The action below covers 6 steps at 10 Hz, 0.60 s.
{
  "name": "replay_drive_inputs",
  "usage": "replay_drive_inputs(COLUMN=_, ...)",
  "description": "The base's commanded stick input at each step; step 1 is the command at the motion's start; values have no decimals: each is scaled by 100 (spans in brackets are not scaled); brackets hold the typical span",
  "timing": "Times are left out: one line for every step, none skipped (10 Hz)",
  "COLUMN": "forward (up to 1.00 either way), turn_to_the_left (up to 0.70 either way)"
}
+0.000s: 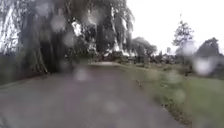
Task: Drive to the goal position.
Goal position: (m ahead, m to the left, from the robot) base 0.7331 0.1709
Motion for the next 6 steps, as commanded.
replay_drive_inputs(forward=8, turn_to_the_left=0)
replay_drive_inputs(forward=0, turn_to_the_left=0)
replay_drive_inputs(forward=0, turn_to_the_left=0)
replay_drive_inputs(forward=0, turn_to_the_left=0)
replay_drive_inputs(forward=2, turn_to_the_left=0)
replay_drive_inputs(forward=4, turn_to_the_left=0)
